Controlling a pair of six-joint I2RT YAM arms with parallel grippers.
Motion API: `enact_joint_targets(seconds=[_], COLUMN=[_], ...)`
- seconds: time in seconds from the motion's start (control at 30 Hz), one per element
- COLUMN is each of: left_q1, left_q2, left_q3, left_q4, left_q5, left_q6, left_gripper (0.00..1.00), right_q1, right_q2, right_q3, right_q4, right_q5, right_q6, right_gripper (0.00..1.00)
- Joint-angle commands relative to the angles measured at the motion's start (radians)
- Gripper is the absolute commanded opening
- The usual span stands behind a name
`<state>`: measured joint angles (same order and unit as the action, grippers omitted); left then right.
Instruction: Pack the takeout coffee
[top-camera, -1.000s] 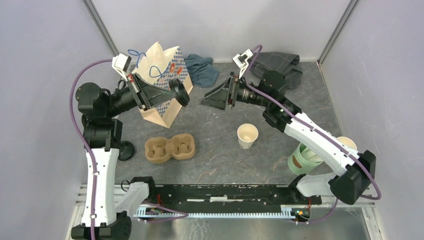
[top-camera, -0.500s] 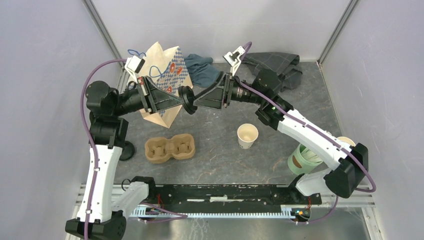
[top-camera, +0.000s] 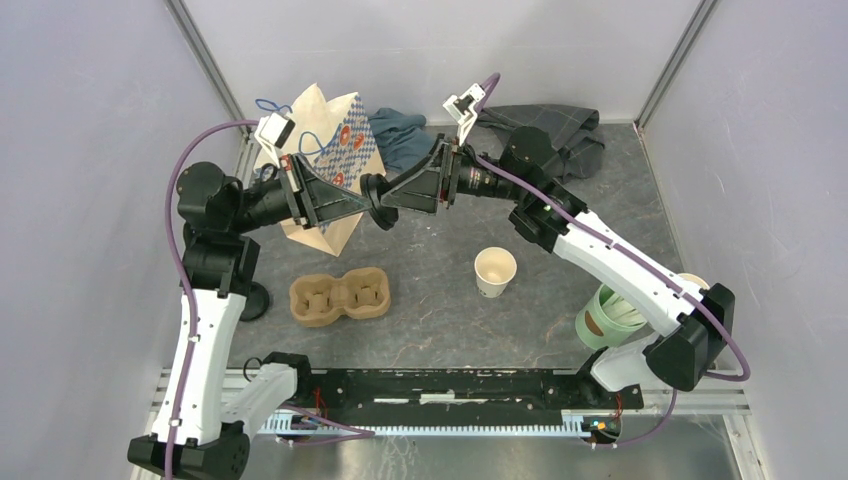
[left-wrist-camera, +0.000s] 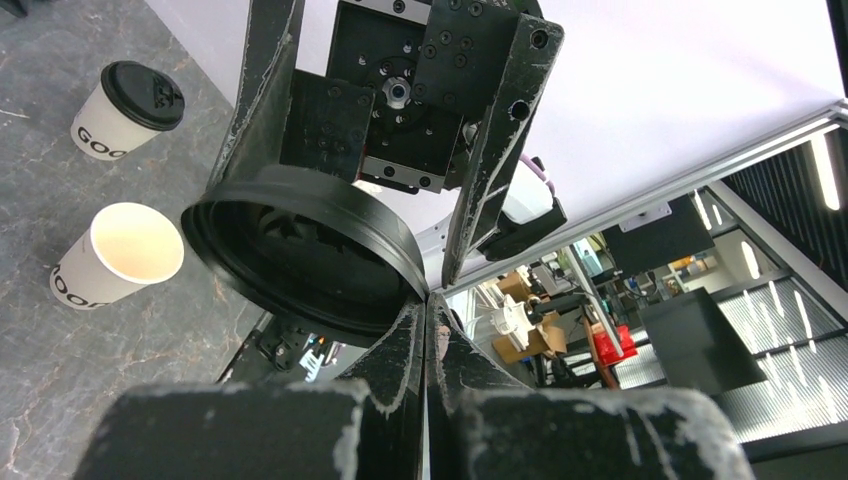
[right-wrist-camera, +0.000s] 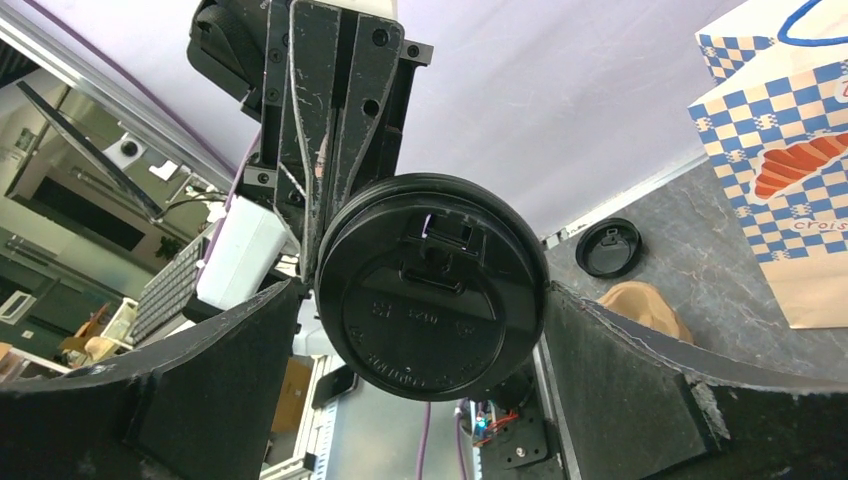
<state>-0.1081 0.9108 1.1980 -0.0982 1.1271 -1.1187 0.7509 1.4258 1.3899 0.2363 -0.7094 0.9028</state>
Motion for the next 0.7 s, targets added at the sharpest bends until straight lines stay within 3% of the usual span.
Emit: enact_joint_targets(seconds=[0.0, 0.5, 0.67], left_q1=[-0.005, -0.016, -0.019], left_q2=[-0.001, 0.021, 0.021], left_q3=[0.008, 0.02, 0.018], left_q4=[-0.026, -0.027, -0.026], left_q5=[-0.014, -0.016, -0.016], left_q6=[0.012, 0.019, 0.02], left_gripper=[0.02, 0.02, 0.02], right_q1=[0.007, 0.016, 0.019], right_q2=[-0.004, 0.021, 0.025], right_q3=[0.04, 0.059, 0.056], right_q4=[-0.03, -0.038, -0.031], right_q5=[0.034, 0.044, 0.042], right_q6=[-0.039, -0.041, -0.032], right_gripper=[0.98, 0.93, 0.86])
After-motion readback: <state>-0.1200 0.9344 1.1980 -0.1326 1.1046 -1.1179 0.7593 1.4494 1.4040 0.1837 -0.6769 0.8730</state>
